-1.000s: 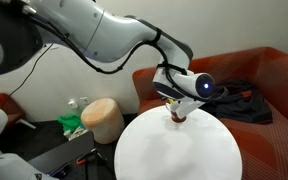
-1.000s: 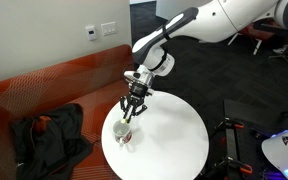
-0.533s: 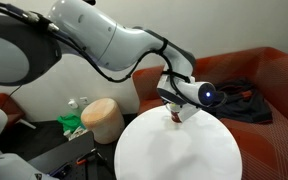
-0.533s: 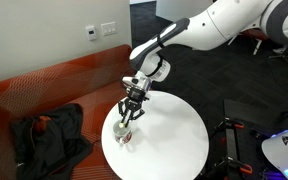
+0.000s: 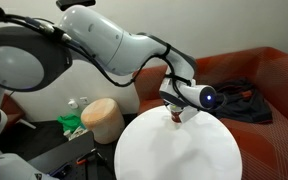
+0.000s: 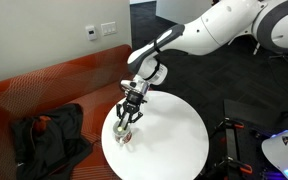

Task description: Put the marker in the cup

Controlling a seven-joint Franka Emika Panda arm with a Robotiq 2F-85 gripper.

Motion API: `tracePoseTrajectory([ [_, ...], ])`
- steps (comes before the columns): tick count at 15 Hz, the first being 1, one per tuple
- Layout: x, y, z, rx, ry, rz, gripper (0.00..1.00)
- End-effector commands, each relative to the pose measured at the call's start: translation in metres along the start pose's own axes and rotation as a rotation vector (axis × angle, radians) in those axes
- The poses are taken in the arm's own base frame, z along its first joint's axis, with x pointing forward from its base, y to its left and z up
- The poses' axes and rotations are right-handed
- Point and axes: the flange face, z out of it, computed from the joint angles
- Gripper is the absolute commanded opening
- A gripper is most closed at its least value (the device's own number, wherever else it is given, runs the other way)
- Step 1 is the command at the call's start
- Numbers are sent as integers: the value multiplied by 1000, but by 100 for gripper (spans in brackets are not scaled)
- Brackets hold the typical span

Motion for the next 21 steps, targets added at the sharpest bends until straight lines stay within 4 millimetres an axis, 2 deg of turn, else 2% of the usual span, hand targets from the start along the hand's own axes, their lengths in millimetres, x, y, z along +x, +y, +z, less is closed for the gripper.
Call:
tracePoseTrajectory([
  [1, 1, 7, 0, -11, 29, -32, 59],
  [4, 6, 6, -3, -22, 33, -38, 83],
  [6, 14, 3, -8, -38, 40, -50, 96],
  [7, 19, 1, -11, -47, 42, -67, 100],
  [9, 32, -5, -17, -67, 49, -98, 100],
  [10, 47, 9, -23, -63, 48, -107, 100],
  [17, 109, -17, -38, -22, 59, -154, 100],
  [19, 121, -24, -42, -19, 61, -160, 100],
  [20, 105, -9, -32, -24, 86, -153, 100],
  [21, 111, -13, -34, -21, 87, -154, 100],
])
